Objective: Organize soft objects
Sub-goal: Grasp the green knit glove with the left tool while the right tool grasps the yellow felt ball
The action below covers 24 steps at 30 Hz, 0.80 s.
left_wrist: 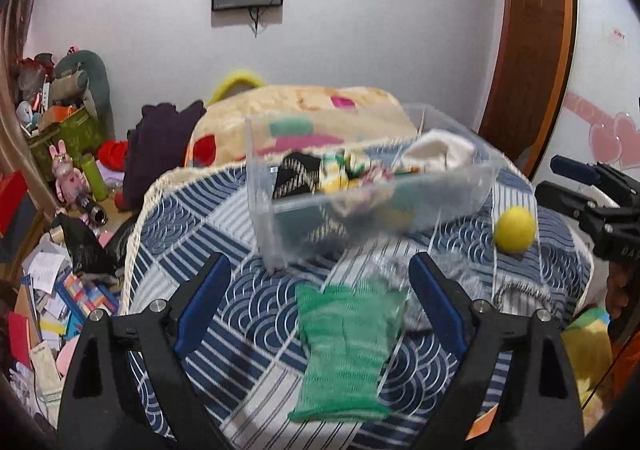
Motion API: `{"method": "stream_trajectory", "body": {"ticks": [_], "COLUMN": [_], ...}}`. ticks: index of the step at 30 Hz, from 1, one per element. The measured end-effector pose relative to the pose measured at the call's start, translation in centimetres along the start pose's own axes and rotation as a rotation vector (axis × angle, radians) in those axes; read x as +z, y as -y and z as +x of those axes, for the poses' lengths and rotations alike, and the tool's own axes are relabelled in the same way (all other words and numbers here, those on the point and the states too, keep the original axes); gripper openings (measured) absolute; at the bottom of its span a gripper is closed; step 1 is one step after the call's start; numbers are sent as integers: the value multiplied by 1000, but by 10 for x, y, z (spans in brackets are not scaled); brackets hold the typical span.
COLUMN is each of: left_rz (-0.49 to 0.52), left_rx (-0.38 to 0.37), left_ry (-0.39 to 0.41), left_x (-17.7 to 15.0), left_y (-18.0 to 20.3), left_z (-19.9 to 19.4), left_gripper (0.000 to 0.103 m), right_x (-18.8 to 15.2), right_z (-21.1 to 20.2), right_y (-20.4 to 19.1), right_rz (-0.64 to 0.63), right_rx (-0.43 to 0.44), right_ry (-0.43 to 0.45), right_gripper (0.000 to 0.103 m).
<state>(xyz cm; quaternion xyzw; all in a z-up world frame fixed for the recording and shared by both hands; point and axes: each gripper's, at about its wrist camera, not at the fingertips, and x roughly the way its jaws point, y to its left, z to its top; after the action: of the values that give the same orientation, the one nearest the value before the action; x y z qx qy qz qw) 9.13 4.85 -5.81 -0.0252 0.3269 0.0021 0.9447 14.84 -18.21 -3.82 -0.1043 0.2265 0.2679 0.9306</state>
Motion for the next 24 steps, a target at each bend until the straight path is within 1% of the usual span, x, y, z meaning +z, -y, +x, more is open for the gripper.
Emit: {"method": "stream_trajectory", "body": {"ticks": [10,13,16,18,20,21,23,24], "left_rz": [-35,-44,-44,-38,-30,-31,-31,-29], "left_rx": [-15,-36,-46,-46,-58,-59,-68,-77], "left_ry": [-102,-125,-131,-129,-135,-130,-124,-121], "left_x": [-39,-46,-48,-48,-47,-46,-46,-46], "left_y": [-7,-7,-5,-3,-2,-2,-1,0], "left_z": [19,25,31,34,37,37,38,37], "left_gripper": [91,91,91,85,75,72,59,56], "right_x": [-29,-36,-39,-42,-43,-44,-46,-47], "right_z": [10,15,21,25,29,31,34,35], "right_y": [8,10,12,14,15,15,15,16], "right_rz": [40,49,66,73,80,85,98,101], "right_rx": [12,9,18,12,13,13,10,9], "right_ry": [-95,-118,-138,-151,-160,-164,-172,-177], "right_gripper": [75,75,75,75,75,75,75,74]}}
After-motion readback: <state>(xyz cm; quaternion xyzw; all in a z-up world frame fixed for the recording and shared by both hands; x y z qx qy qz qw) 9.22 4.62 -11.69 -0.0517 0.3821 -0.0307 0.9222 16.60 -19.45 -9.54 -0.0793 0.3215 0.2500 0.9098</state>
